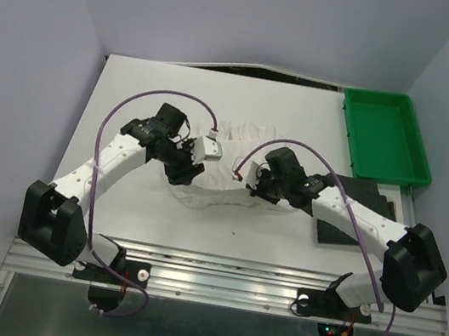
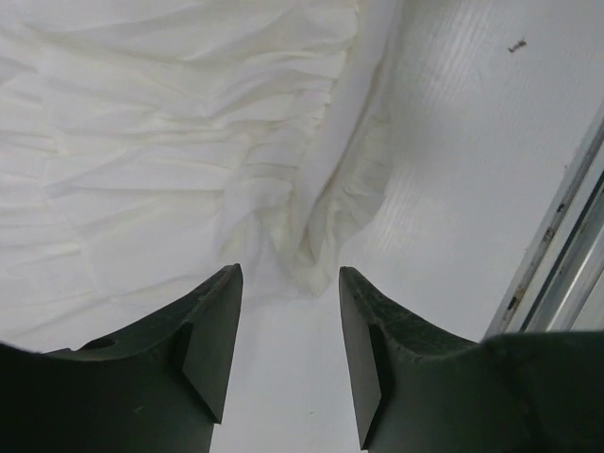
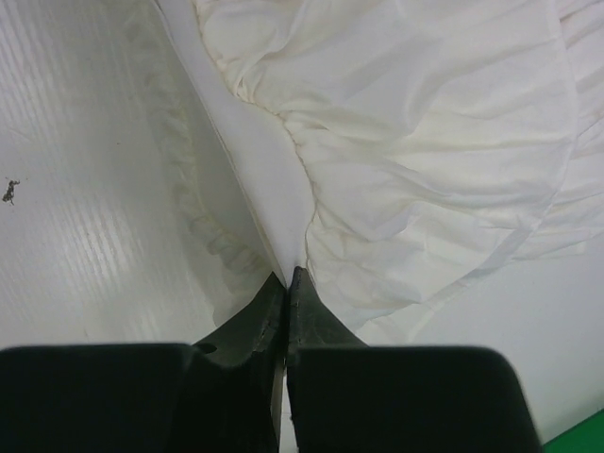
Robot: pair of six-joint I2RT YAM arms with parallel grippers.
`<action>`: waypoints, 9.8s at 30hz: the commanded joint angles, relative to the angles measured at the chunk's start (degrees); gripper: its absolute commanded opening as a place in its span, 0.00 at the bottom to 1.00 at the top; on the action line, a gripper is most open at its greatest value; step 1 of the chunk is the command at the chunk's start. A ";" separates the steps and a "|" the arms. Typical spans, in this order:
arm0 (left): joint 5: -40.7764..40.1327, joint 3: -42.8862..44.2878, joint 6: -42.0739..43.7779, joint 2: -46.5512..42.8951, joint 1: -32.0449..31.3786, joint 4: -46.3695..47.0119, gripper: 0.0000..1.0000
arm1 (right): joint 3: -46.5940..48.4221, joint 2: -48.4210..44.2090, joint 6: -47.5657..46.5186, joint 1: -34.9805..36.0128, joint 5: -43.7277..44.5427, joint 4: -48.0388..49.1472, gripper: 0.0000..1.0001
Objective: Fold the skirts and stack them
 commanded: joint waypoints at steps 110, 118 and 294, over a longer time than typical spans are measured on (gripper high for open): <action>-19.36 19.96 -20.46 -6.09 -1.40 20.05 0.00 | 37.44 6.36 -2.88 -11.51 17.04 -4.95 0.01; -23.14 29.34 -18.53 10.34 3.60 34.19 0.00 | 56.59 25.52 -2.70 -20.13 21.08 11.12 0.01; -8.29 -12.56 -8.77 -2.65 -1.40 18.13 0.41 | 51.26 37.66 21.20 -22.24 -19.88 -24.11 0.19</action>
